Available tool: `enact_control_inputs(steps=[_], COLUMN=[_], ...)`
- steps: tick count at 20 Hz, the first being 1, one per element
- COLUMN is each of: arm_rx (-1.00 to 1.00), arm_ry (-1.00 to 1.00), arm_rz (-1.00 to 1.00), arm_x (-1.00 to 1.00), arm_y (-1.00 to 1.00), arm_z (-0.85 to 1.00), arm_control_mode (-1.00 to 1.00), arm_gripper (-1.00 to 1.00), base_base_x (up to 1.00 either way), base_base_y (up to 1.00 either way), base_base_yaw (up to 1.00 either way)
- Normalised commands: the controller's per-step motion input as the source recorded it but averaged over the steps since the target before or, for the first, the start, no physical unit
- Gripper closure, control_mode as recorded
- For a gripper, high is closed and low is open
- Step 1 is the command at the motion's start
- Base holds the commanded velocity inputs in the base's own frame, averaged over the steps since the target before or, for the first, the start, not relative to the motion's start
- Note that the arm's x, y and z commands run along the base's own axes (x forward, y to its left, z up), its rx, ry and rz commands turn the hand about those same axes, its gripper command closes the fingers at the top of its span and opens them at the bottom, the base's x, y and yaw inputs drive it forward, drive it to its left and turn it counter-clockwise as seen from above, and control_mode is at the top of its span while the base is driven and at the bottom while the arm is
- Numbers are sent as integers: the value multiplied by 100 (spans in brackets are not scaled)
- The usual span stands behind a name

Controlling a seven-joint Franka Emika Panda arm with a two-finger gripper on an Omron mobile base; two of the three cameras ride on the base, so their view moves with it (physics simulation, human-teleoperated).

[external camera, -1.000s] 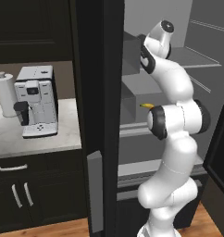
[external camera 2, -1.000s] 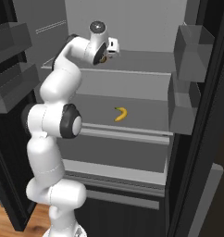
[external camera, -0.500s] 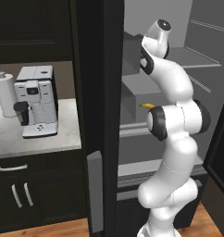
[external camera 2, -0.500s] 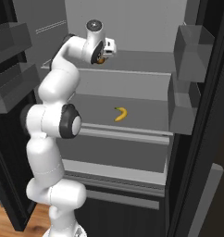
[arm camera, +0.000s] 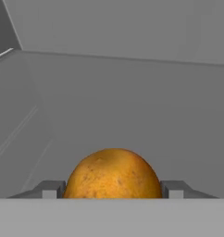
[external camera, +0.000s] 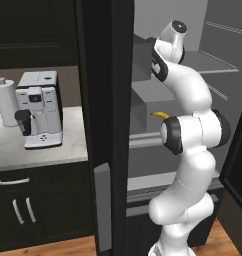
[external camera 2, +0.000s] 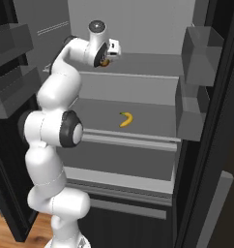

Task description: Pick the mango and banana from the fridge and place them inside the tupperware on the counter.

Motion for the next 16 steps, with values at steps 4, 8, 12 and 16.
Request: enact_control_inputs(steps=[4, 8, 12, 16], arm_rx=[0, 0, 0, 0], arm_ry=[0, 0, 0, 1], arm_rz=[-4, -2, 0, 0], arm_x=[-100, -100, -100, -100], arm_y=[-44, -33, -4, 0], arm_z=[-30, -31, -24, -13], arm_control_mode=[-100, -100, -100, -100], arm_gripper=[100, 100, 100, 100], base_base_x=[0, 0, 0, 0], base_base_y=[0, 0, 0, 0], base_base_yaw=[0, 0, 0, 0])
